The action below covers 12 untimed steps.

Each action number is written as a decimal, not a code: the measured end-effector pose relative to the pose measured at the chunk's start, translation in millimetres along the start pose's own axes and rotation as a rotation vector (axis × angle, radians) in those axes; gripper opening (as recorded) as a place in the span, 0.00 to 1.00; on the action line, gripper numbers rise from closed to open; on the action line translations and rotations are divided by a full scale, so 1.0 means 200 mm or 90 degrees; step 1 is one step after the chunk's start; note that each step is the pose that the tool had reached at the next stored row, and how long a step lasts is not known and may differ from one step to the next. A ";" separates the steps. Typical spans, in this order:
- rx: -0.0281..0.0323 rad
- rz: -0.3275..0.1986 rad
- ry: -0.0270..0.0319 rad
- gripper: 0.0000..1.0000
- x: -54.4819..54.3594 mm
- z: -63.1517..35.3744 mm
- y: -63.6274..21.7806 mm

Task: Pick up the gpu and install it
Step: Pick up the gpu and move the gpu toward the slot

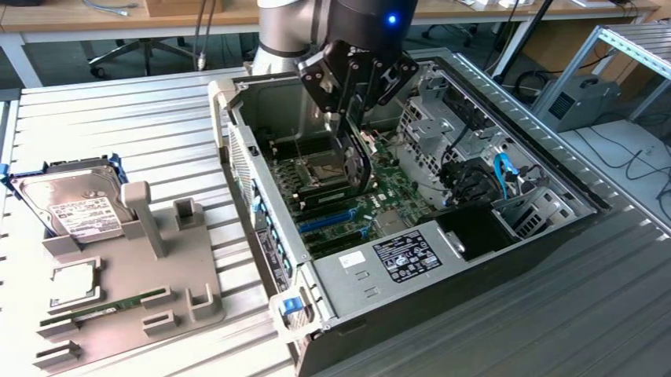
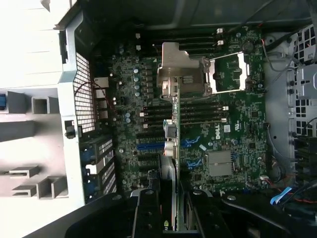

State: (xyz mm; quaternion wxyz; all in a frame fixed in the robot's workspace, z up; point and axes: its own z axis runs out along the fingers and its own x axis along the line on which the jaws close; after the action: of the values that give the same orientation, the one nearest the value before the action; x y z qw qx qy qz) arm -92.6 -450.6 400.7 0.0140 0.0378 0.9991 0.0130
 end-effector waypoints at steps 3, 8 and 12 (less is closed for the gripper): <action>0.0000 0.000 0.0000 0.26 -0.02 0.010 0.002; 0.0000 0.000 0.0000 0.26 -0.04 0.028 0.005; 0.0001 0.000 0.0000 0.26 -0.06 0.044 0.009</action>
State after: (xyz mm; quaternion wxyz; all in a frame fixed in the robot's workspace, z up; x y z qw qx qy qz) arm -80.2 -449.5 392.2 0.0140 0.0378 0.9991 0.0129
